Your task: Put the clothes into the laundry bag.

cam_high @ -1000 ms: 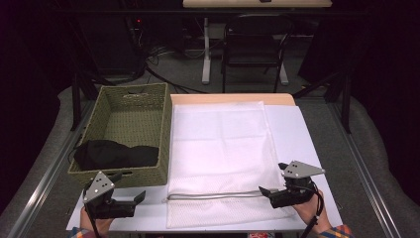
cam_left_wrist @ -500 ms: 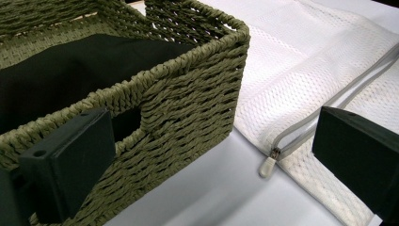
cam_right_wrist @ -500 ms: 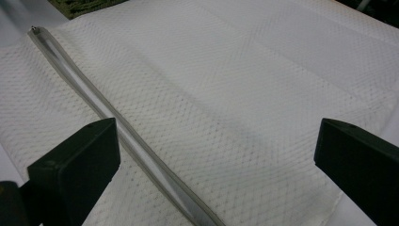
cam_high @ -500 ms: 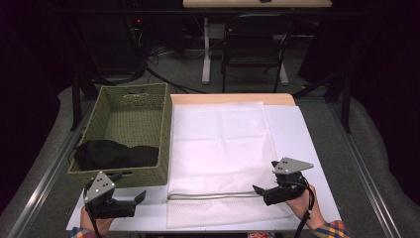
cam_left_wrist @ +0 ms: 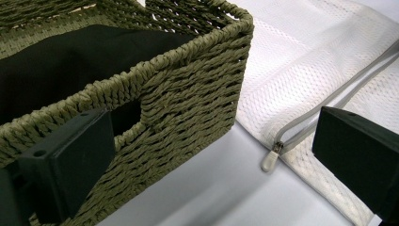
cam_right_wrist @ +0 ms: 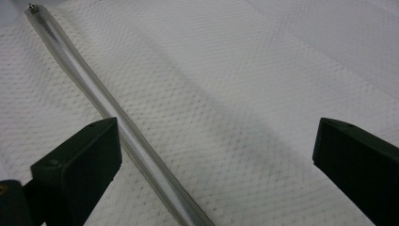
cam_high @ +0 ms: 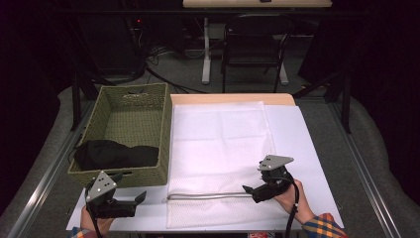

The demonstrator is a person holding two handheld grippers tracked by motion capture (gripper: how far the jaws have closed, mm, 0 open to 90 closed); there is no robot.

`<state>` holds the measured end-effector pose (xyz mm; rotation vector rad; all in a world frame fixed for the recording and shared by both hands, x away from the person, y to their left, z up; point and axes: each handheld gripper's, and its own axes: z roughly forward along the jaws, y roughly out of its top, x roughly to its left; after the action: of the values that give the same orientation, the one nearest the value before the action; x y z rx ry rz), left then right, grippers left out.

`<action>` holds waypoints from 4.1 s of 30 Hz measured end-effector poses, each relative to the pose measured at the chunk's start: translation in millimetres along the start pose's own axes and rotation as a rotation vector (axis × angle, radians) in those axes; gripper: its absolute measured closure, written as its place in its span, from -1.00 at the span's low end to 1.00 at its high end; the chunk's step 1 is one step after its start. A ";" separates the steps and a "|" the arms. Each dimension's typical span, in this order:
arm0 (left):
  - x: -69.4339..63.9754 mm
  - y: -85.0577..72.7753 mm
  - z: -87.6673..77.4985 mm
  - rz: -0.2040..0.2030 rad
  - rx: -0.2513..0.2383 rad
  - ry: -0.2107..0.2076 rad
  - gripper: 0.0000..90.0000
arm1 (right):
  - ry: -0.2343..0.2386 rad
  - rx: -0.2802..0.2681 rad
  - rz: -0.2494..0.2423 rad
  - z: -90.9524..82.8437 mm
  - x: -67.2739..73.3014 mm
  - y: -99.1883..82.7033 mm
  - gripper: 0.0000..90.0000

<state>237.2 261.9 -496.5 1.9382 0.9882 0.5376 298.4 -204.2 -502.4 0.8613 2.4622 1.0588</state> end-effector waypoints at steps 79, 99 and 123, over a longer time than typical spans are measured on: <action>0.4 0.3 -0.2 -0.014 -0.018 -0.020 -1.00 | 0.149 0.281 -0.099 69.1 11.2 7.4 -0.19; -1.2 1.6 2.9 -0.005 0.010 -0.038 -1.00 | 0.168 0.245 -0.099 67.7 4.2 3.6 0.01; -0.3 2.0 3.9 -0.001 0.026 -0.050 -1.00 | 0.140 0.203 -0.040 65.6 -0.9 -1.1 0.36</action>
<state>240.5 259.1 -496.9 1.9649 0.9682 0.4756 331.7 -169.8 -547.2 0.8178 2.7291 0.8947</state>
